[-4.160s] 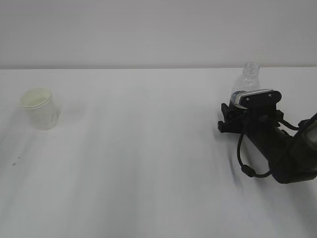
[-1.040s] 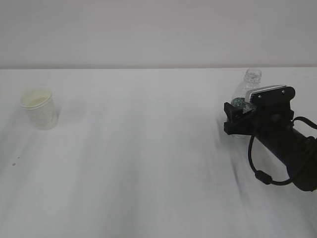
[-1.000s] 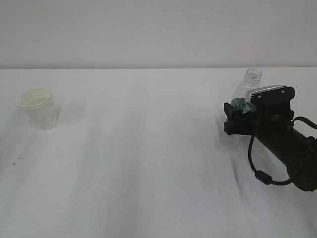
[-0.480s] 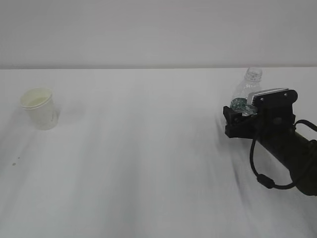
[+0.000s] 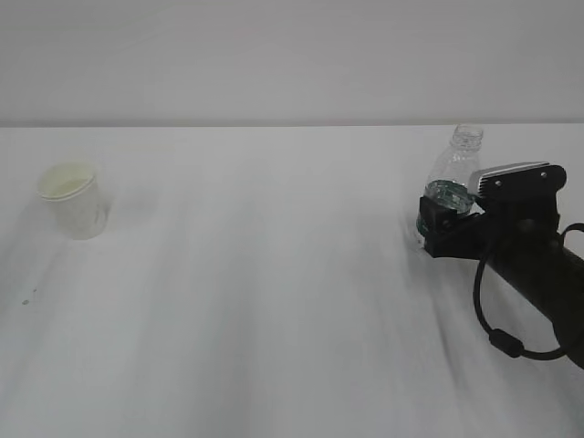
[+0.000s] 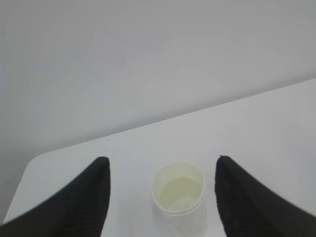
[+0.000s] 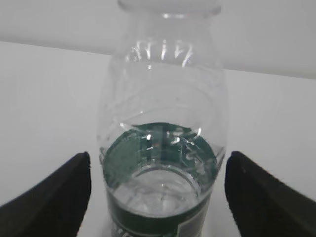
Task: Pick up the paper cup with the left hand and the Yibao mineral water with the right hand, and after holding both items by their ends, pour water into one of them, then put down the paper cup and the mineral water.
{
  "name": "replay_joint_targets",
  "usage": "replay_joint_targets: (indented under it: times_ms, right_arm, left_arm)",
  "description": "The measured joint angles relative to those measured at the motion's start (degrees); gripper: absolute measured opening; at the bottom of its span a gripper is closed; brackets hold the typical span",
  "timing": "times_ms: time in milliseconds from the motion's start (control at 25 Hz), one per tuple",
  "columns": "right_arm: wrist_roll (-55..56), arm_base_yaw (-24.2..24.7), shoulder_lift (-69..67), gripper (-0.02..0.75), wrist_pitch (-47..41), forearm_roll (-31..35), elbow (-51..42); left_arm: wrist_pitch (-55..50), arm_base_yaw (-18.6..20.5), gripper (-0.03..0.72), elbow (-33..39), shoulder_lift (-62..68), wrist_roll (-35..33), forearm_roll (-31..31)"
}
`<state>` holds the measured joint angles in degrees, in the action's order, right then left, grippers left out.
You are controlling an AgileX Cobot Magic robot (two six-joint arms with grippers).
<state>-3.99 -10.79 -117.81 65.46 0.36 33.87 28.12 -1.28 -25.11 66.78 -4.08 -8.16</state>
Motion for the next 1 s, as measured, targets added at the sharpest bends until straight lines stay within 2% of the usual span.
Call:
replay_joint_targets:
  times_ms: [1000]
  right_arm:
    - [1.01, 0.0, 9.05, 0.627, 0.23, -0.36, -9.35]
  left_arm:
    - [-0.09, 0.0, 0.475, 0.0, -2.18, 0.0, 0.0]
